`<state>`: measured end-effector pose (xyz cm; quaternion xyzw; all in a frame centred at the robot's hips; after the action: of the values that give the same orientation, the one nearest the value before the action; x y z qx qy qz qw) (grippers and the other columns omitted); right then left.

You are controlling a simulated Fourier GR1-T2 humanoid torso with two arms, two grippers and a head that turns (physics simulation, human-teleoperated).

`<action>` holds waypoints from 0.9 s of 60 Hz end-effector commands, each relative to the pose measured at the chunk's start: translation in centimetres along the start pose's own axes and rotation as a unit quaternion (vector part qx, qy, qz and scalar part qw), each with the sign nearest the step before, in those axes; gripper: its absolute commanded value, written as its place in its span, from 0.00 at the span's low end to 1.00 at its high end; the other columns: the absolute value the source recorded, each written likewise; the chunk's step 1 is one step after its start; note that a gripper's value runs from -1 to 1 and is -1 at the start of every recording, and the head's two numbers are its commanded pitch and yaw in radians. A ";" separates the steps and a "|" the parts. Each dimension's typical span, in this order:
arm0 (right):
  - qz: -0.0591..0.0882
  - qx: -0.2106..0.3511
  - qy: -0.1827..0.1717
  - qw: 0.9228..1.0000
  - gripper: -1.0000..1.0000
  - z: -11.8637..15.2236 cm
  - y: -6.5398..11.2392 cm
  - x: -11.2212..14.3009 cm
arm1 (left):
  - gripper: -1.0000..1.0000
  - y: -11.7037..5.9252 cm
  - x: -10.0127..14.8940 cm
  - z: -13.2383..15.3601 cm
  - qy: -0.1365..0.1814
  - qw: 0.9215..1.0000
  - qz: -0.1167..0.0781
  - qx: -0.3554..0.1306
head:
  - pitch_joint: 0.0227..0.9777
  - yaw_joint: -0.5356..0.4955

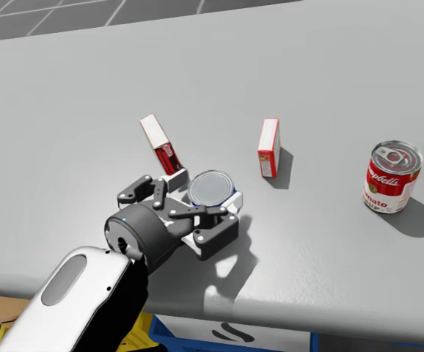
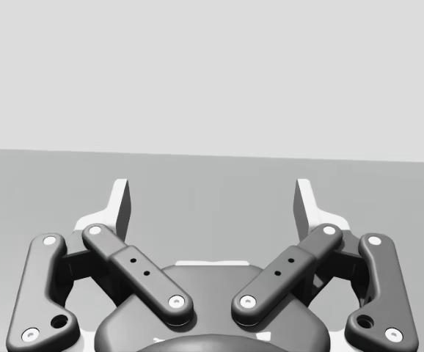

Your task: Grasp the tuna can and hold it up.

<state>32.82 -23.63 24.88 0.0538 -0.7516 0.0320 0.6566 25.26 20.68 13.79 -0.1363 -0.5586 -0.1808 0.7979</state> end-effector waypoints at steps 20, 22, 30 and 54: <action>0.000 -0.002 -0.001 1.000 0.00 0.0 -0.1 0.1 | 0.02 0.0 -0.8 -2.0 0.021 0.999 -0.017 0.019 | 0.88 0.77; 0.000 -0.002 -0.002 1.000 0.00 0.0 -0.1 0.1 | 0.41 0.0 -1.0 -2.0 0.021 0.999 -0.018 0.019 | 0.88 0.77; 0.000 -0.003 -0.002 1.000 0.00 0.0 -0.2 0.1 | 1.00 -0.2 -1.1 -1.9 0.023 0.999 -0.017 0.014 | 0.86 0.77; -0.003 -0.008 -0.001 1.000 0.00 0.0 -0.4 0.1 | 1.00 -0.5 -1.2 -1.9 0.020 1.000 -0.015 0.007 | 0.52 0.79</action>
<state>32.83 -23.88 24.97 0.0511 -0.7527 0.0264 0.6558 26.90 20.17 13.02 -0.0824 -0.5675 -0.1515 0.8051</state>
